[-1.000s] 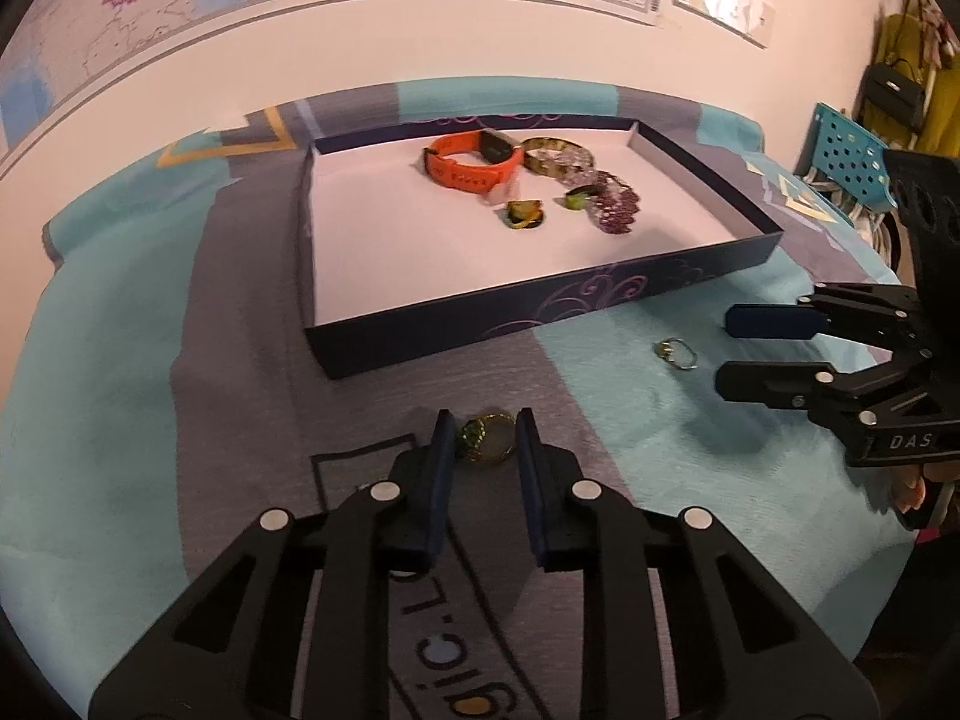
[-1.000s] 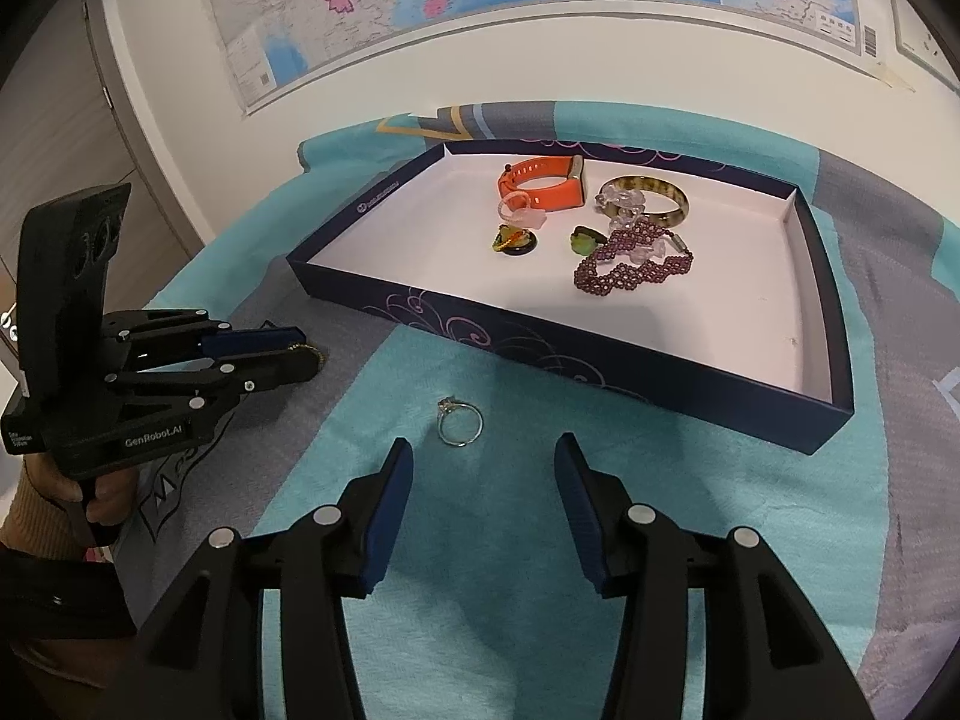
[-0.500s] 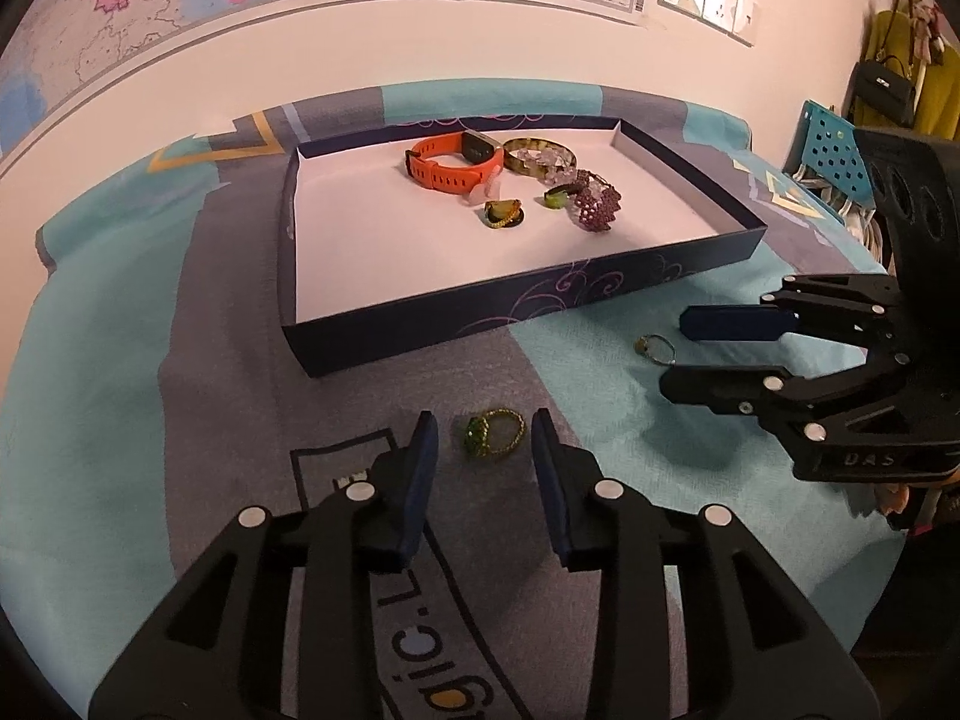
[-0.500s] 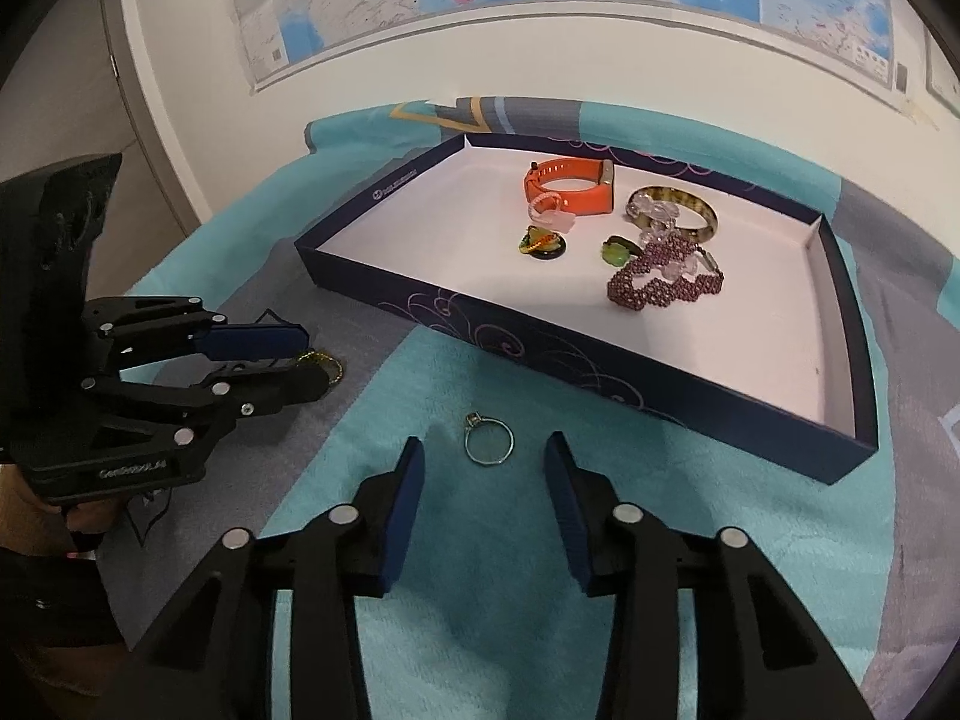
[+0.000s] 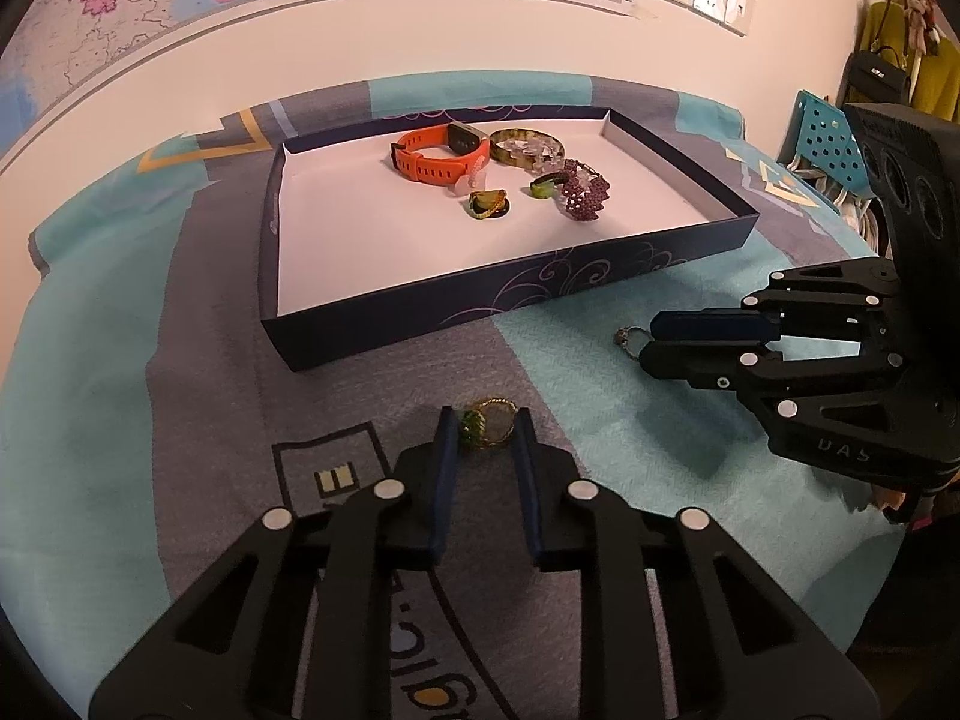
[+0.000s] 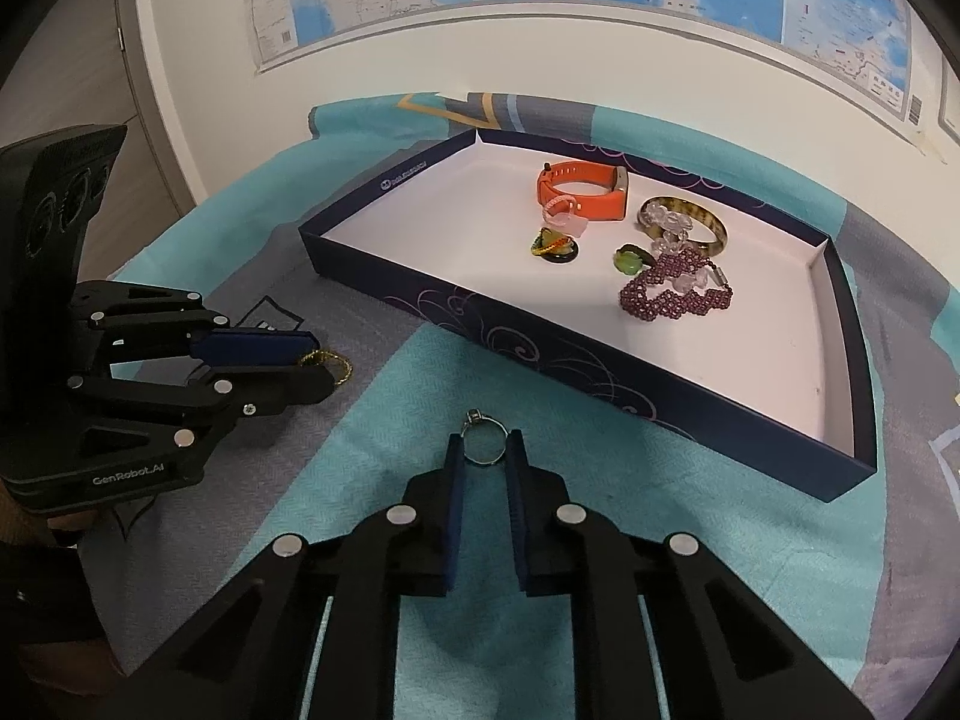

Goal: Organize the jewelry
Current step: 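Move the left tool to the gold ring while the right tool approaches the silver ring, then grasp the gold ring with the left tool while the right tool grasps the silver ring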

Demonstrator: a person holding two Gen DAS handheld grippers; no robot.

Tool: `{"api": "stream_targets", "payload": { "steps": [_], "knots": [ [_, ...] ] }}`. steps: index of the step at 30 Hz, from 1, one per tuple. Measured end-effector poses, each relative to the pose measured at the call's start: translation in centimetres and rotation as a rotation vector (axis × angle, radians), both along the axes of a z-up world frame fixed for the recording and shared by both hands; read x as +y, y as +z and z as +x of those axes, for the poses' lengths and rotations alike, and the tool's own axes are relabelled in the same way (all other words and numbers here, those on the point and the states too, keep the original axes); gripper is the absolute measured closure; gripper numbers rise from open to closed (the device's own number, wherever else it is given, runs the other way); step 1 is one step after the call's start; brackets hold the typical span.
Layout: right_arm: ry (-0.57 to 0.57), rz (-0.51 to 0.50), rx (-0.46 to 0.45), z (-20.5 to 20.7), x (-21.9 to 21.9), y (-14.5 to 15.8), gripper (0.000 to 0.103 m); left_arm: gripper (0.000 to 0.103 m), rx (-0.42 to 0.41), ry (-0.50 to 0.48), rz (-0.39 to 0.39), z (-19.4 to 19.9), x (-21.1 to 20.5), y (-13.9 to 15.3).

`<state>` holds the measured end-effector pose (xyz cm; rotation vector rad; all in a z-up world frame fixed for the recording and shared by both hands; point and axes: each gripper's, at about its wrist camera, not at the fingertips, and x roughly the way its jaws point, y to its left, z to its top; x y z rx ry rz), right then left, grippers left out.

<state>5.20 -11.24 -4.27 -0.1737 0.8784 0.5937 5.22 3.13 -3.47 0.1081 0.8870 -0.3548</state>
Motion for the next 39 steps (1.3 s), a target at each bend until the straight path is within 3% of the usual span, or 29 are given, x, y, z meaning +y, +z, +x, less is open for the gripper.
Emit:
{"api": "stream_targets", "payload": {
  "steps": [14,18,26,28,39],
  "knots": [
    [-0.018,0.041,0.028,0.0,-0.7,0.2,0.099,0.087,0.004,-0.002,-0.015,0.1,-0.1,0.0],
    [-0.027,0.057,0.021,0.2,-0.7,0.4,0.079,0.087,0.003,-0.003,-0.014,0.1,-0.1,0.0],
    [0.003,-0.013,-0.005,0.6,0.9,0.2,0.081,0.086,0.005,-0.001,-0.013,0.2,-0.3,0.0],
    [0.005,-0.008,-0.003,0.6,0.8,0.2,0.087,0.086,0.006,-0.002,-0.014,0.2,-0.3,0.0],
    [-0.009,0.027,-0.003,0.4,-0.4,0.5,0.087,0.091,0.003,0.006,-0.022,0.4,-0.3,0.1]
  ]
}}
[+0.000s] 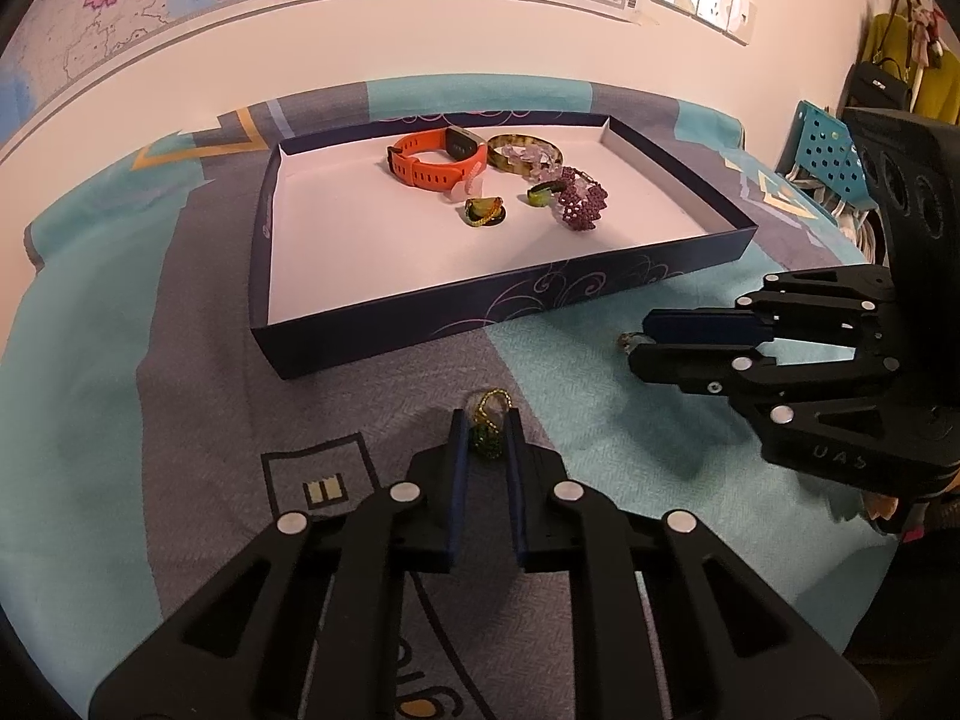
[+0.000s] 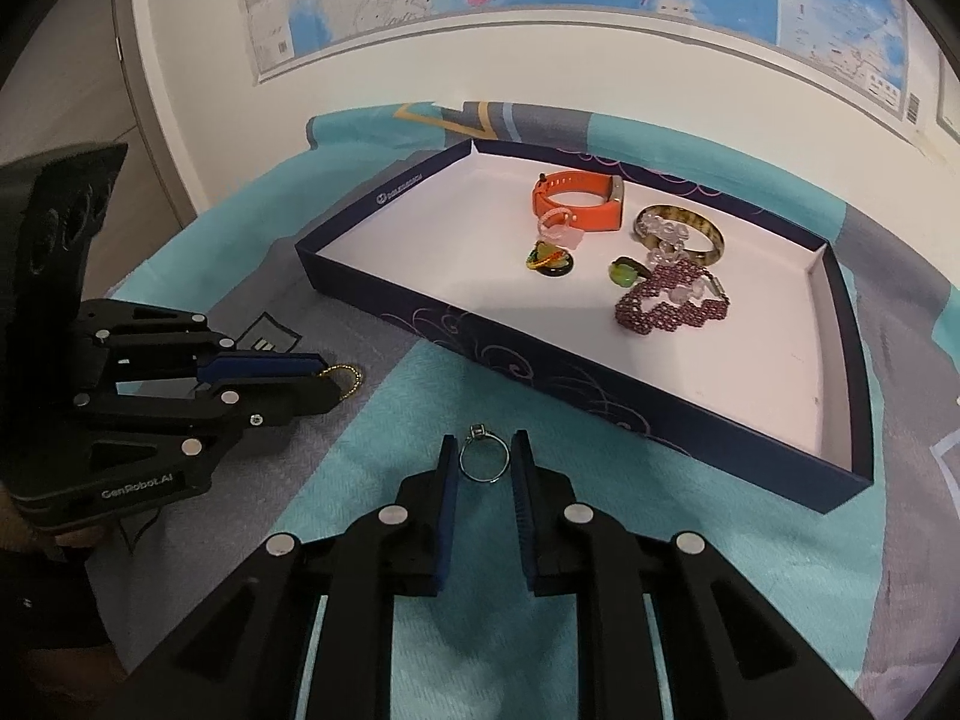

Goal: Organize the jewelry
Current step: 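Grasp the gold ring with the left tool while the right tool grasps the silver ring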

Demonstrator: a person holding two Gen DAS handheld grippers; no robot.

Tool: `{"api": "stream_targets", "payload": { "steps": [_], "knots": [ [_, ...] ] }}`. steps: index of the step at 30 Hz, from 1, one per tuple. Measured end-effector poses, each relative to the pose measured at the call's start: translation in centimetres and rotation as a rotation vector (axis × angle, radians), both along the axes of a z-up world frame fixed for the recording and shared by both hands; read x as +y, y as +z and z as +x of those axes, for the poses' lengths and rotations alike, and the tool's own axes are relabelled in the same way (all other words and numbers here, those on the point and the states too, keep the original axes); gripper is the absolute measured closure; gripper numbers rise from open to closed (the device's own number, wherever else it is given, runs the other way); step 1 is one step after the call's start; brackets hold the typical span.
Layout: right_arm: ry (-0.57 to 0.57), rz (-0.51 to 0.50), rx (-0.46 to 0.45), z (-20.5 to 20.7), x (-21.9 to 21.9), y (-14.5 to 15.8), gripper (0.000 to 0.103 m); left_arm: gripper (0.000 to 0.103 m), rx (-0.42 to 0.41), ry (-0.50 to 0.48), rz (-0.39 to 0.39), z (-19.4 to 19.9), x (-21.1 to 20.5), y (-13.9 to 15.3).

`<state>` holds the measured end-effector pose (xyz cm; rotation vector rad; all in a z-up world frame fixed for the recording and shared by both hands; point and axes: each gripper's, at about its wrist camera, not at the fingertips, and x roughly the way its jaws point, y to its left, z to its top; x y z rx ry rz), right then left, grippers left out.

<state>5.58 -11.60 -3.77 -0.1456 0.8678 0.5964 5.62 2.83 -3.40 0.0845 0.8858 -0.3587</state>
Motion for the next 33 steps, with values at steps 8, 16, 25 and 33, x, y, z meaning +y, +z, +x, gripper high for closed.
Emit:
{"api": "stream_targets", "payload": {
  "steps": [8,16,25,33],
  "knots": [
    [-0.027,0.04,0.006,-0.3,-1.5,0.4,0.087,0.091,-0.008,-0.004,-0.006,-0.2,-0.2,0.2],
    [-0.038,0.069,-0.005,-0.4,-2.2,0.8,0.087,0.091,-0.025,-0.006,-0.009,-0.5,-0.5,0.8],
    [-0.046,0.086,-0.023,-0.6,-2.7,1.2,0.087,0.091,-0.057,-0.012,-0.022,-1.1,-0.7,2.0],
    [-0.053,0.096,-0.036,-0.7,-3.0,1.7,0.087,0.091,-0.077,-0.019,-0.027,-1.3,-1.0,2.8]
  ]
}}
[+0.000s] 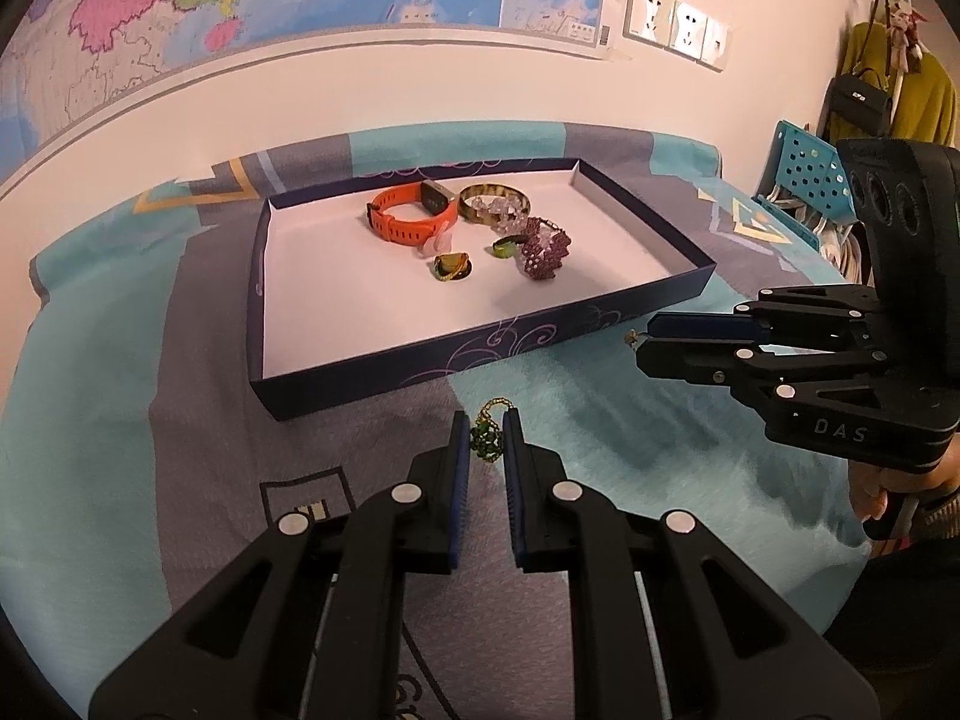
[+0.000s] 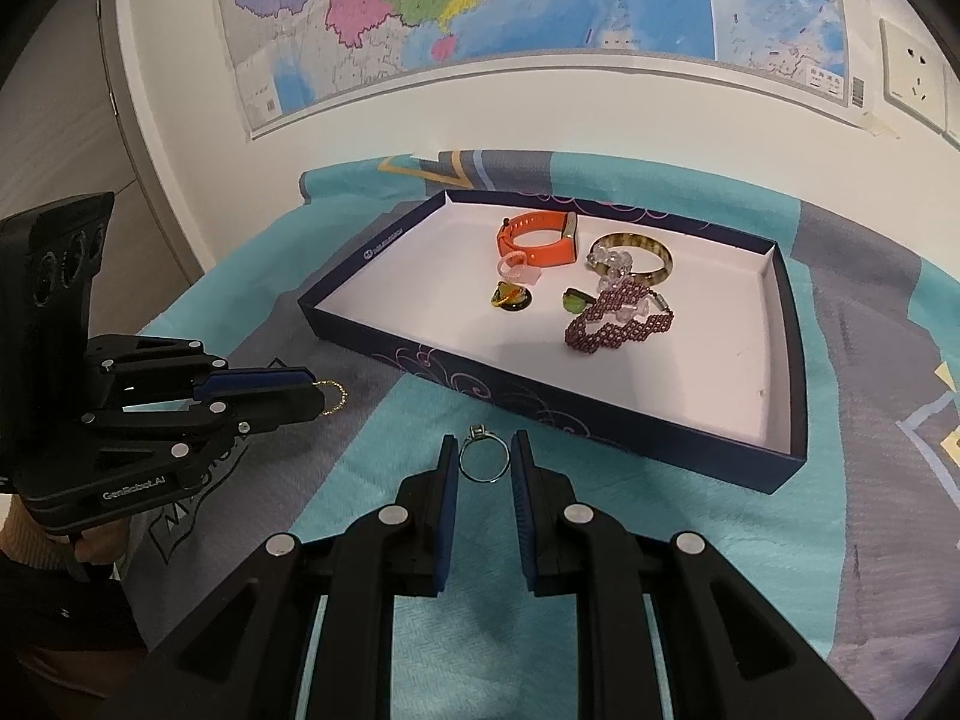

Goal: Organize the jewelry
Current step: 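Grasp the gold ring with the left tool while the right tool grasps the silver ring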

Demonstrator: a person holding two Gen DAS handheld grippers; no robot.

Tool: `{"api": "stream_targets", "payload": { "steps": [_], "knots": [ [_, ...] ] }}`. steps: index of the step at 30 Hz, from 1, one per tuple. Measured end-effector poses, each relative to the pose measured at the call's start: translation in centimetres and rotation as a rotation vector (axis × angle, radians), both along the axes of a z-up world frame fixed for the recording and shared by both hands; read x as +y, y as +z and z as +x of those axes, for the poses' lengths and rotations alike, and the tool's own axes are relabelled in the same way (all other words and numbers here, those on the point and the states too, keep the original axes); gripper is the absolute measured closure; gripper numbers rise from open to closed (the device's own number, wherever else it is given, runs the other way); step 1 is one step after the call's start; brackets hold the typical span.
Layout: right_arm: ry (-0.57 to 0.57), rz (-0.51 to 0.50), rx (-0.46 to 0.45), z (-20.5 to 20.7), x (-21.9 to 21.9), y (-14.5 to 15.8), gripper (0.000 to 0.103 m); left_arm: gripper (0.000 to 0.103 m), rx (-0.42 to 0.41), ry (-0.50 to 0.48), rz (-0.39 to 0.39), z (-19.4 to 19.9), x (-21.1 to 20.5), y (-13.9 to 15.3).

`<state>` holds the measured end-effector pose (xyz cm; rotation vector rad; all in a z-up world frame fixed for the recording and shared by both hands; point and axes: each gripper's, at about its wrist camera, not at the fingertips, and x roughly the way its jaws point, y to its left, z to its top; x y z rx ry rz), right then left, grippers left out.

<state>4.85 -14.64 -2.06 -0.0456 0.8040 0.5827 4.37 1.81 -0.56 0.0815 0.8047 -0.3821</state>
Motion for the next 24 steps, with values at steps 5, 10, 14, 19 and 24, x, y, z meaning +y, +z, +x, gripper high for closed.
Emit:
{"api": "stream_targets", "payload": {
  "steps": [5,10,14,19,24],
  "knots": [
    [-0.004,0.008,-0.007,-0.1,-0.2,0.3,0.087,0.091,-0.012,-0.005,-0.005,0.1,-0.2,0.5],
    [-0.009,0.011,-0.018,-0.1,-0.4,0.7,0.087,0.091,-0.024,-0.006,-0.007,0.1,-0.4,0.9],
    [-0.012,0.013,-0.027,0.0,-0.5,1.0,0.087,0.091,-0.032,-0.007,-0.009,0.1,-0.6,1.2],
    [-0.01,0.016,-0.033,0.1,-0.5,1.2,0.087,0.091,-0.045,-0.009,-0.012,0.1,-0.6,1.7],
    [-0.009,0.016,-0.043,0.3,-0.5,1.6,0.087,0.091,-0.056,-0.013,-0.014,0.4,-0.8,2.2]
  ]
}}
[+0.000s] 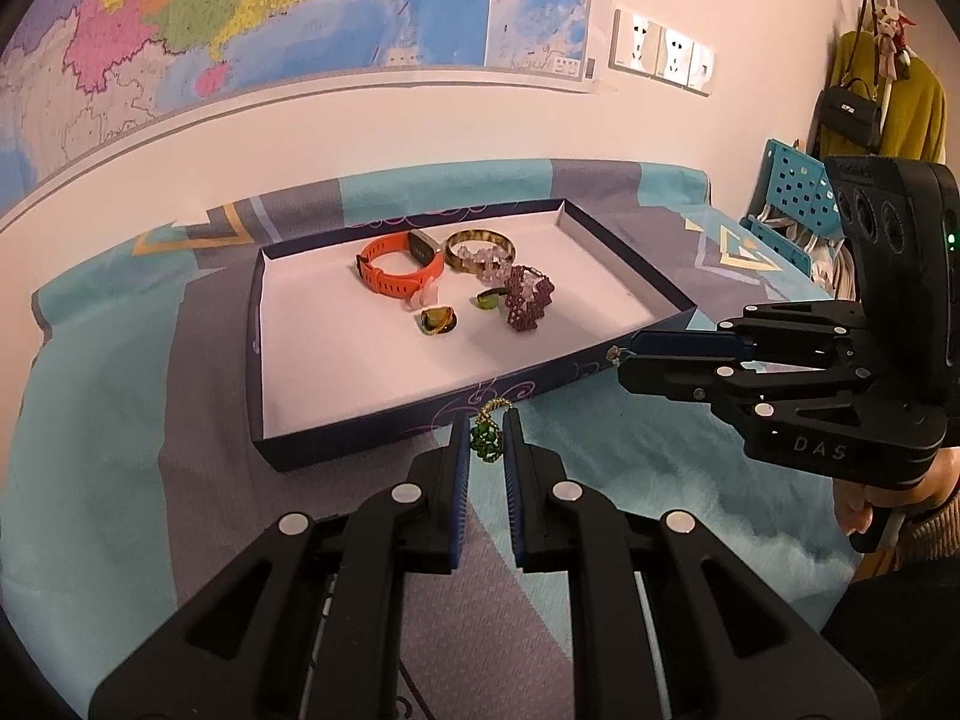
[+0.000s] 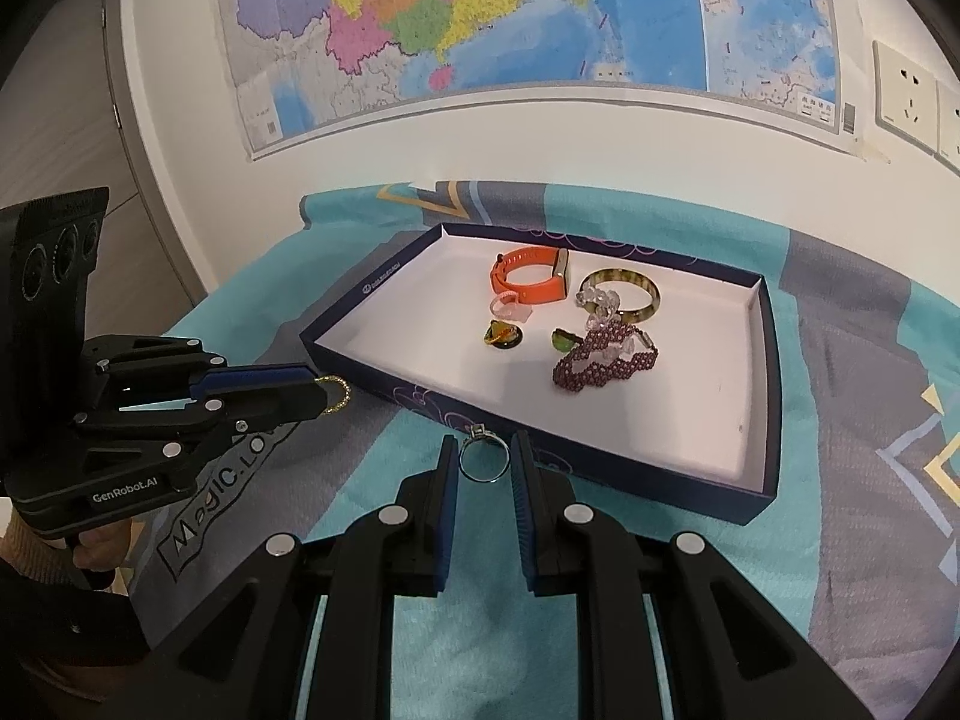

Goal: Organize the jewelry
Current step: 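Grasp the gold ring with the left tool while the right tool grasps the silver ring, then carry the gold ring with the left tool into the tray while the right tool carries the silver ring there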

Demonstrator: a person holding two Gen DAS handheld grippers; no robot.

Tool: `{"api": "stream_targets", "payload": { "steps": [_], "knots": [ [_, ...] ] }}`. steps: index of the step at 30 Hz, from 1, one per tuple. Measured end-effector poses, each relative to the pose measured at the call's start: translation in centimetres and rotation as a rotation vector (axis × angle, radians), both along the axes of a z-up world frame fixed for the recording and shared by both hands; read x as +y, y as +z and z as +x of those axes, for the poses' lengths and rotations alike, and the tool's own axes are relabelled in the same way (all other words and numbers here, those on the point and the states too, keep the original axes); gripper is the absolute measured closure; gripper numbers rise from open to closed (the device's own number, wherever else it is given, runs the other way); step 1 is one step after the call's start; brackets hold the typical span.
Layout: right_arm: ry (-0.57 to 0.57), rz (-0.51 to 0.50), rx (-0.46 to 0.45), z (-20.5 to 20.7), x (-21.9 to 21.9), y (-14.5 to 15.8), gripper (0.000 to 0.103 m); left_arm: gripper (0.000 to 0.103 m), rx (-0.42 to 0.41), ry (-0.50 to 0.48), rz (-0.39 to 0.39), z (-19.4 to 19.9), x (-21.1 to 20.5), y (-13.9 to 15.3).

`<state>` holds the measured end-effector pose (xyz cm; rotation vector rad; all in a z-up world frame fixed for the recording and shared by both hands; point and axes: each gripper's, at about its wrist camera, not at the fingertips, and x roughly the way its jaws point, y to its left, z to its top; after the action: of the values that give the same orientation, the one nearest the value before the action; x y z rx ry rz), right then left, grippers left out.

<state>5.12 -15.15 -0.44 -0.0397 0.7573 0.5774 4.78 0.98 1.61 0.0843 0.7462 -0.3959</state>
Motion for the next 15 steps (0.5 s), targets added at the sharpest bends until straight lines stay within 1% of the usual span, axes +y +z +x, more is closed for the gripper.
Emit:
{"api": "stream_targets", "payload": {
  "steps": [15],
  "knots": [
    [0.0,0.006,-0.016,1.02,-0.03,0.78,0.087,0.091,-0.028,0.006,-0.01,0.74,-0.07,0.89]
  ]
}}
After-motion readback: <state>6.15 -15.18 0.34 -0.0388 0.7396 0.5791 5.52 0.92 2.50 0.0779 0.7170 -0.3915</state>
